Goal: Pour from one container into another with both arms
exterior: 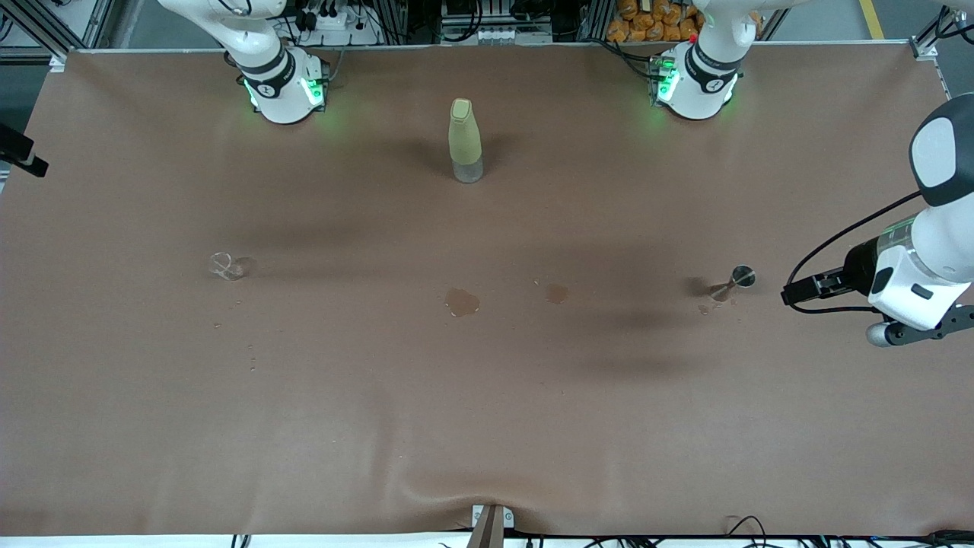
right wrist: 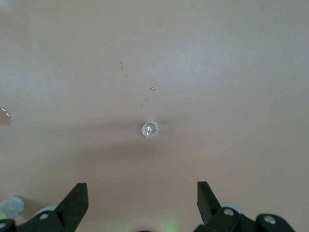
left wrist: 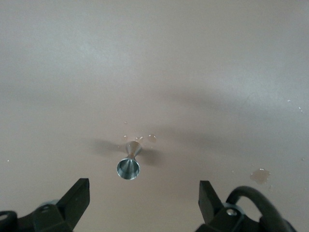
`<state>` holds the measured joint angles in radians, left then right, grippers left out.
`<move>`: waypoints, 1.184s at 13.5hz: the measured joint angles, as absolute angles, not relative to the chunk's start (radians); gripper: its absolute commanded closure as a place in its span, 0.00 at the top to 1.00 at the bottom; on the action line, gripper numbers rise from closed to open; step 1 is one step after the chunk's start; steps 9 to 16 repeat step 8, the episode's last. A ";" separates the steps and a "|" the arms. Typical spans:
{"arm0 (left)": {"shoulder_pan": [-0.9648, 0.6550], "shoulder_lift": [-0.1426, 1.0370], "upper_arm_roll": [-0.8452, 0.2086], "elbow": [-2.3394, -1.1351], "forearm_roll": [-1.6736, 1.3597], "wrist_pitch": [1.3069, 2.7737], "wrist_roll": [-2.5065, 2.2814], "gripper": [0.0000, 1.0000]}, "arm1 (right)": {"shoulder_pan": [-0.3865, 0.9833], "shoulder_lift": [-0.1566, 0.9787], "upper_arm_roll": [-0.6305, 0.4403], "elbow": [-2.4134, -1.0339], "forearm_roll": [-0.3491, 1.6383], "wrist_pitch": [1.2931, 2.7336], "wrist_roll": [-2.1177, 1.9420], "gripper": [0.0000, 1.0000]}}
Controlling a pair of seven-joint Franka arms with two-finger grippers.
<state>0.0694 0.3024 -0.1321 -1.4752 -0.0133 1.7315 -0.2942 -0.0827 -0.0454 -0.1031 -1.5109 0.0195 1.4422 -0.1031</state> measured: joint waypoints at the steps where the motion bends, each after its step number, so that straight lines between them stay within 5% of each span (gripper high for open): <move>1: 0.066 0.302 -0.124 -1.475 -0.013 1.733 -0.294 1.00 | -0.085 -0.042 -0.104 -1.511 0.019 1.447 -0.103 1.00; 16: 0.052 0.295 -0.116 -1.475 -0.013 1.733 -0.293 1.00 | -0.087 -0.041 -0.105 -1.500 0.019 1.442 -0.103 1.00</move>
